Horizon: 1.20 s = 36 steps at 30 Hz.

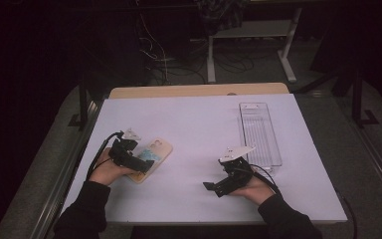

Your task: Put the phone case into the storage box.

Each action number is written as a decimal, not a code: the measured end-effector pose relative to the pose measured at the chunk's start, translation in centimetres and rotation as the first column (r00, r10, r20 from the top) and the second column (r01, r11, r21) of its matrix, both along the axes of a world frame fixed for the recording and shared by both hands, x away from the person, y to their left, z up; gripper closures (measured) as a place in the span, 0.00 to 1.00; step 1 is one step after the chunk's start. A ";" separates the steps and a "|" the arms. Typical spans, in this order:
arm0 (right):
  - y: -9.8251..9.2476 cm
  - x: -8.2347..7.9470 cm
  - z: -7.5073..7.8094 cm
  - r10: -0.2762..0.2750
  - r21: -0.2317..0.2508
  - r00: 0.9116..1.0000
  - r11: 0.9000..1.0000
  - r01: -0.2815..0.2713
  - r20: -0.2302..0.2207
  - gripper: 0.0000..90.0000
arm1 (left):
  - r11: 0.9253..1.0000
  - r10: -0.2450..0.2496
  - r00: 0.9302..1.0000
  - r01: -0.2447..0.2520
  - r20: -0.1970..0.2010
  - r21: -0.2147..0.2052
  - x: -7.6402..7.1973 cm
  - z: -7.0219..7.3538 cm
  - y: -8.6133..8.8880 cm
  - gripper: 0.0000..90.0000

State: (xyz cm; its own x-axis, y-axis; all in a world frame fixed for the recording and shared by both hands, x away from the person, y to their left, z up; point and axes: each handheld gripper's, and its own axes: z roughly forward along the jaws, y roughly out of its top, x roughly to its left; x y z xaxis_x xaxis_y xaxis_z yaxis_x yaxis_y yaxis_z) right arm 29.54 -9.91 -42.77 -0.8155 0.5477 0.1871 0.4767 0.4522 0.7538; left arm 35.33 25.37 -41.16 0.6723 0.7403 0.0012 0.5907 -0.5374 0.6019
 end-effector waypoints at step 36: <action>-0.1 0.1 -0.1 0.003 -0.006 1.000 1.000 -0.003 0.014 0.00 | 0.991 -0.029 0.996 0.039 -0.081 0.129 0.0 -2.0 -0.9 0.00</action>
